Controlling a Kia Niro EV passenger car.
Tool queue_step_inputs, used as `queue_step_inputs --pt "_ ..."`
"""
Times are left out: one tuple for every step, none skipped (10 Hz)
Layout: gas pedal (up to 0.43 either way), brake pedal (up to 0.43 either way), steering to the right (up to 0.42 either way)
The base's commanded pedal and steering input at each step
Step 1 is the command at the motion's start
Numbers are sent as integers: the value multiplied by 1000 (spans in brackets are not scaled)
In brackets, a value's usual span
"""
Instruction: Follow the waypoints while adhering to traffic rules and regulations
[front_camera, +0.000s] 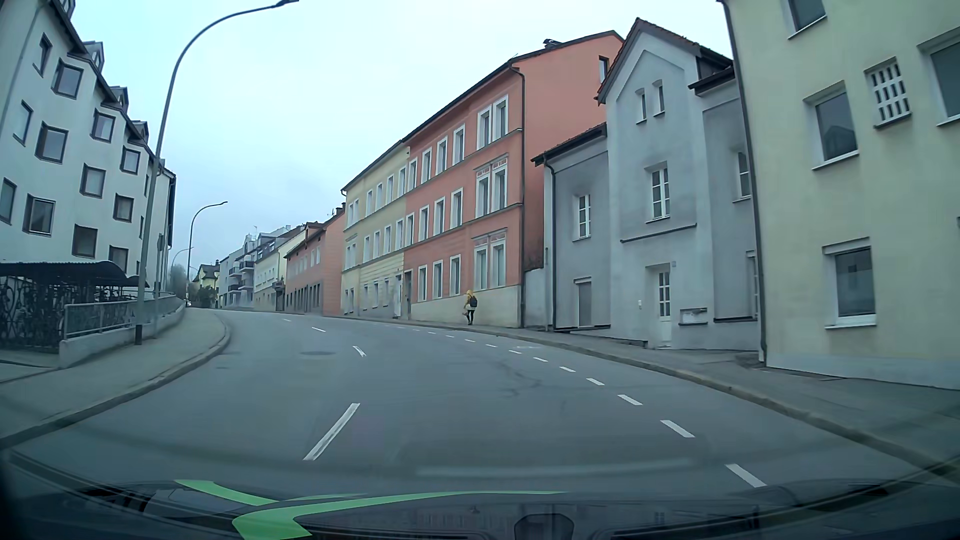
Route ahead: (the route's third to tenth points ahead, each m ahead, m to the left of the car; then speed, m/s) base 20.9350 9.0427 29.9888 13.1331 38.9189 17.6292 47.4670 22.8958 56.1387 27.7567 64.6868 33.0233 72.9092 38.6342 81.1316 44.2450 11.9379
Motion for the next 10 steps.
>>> queue_step_inputs --pt "189 0 -71" --pt "189 0 -76" --pt "220 0 -81" --pt "220 0 -83" --pt "240 0 -86" --pt "240 0 -86" --pt "260 0 -86" --pt "260 0 -87" --pt "260 0 -84" --pt "268 0 -84"
